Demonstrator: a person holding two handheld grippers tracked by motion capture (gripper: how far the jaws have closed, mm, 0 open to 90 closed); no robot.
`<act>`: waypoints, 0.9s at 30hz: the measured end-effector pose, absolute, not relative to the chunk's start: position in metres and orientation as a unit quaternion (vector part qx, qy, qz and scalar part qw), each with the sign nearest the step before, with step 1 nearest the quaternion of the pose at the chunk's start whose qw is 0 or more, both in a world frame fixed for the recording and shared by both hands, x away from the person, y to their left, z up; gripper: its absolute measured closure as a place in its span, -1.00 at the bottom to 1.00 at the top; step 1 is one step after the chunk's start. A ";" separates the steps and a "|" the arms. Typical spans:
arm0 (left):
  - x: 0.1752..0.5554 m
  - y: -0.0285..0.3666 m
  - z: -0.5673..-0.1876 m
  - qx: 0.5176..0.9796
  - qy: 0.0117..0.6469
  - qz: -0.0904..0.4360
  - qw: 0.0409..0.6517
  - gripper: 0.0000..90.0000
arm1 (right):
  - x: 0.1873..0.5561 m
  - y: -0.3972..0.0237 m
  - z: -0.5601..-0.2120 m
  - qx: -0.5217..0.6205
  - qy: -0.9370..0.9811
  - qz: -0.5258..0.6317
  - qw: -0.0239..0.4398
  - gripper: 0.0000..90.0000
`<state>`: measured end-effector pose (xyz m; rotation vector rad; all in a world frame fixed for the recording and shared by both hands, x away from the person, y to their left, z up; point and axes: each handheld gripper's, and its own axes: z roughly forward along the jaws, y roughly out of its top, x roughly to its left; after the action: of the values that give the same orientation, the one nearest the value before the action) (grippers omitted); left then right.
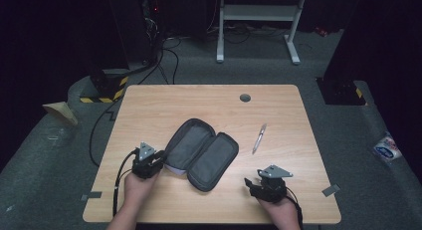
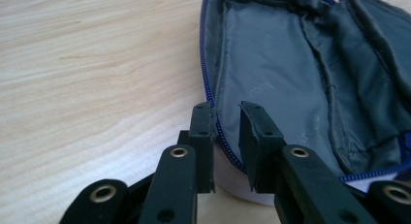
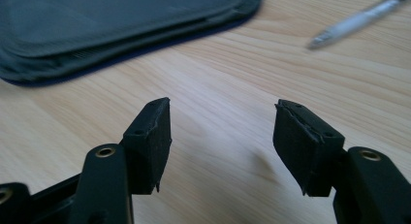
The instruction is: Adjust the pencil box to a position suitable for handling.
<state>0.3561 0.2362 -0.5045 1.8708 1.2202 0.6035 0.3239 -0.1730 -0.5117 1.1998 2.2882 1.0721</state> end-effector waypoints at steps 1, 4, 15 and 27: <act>0.355 0.236 -0.506 0.737 0.485 0.230 0.410 0.68 | 0.324 -0.167 -0.511 0.418 0.809 0.377 0.168 -0.14; 0.352 0.234 -0.506 0.745 0.474 0.226 0.411 0.64 | 0.324 -0.145 -0.508 0.401 0.819 0.379 0.158 -0.10; 0.349 0.230 -0.510 0.749 0.461 0.202 0.431 0.56 | 0.339 -0.096 -0.513 0.393 0.839 0.328 0.182 0.06; 0.343 0.212 -0.512 0.761 0.442 0.198 0.432 0.45 | 0.405 -0.094 -0.515 0.445 0.818 0.304 0.200 0.14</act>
<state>0.3427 0.2116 -0.5121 1.8972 1.1022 0.4939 0.4050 -0.0936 -0.5152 1.2447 2.2875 0.8503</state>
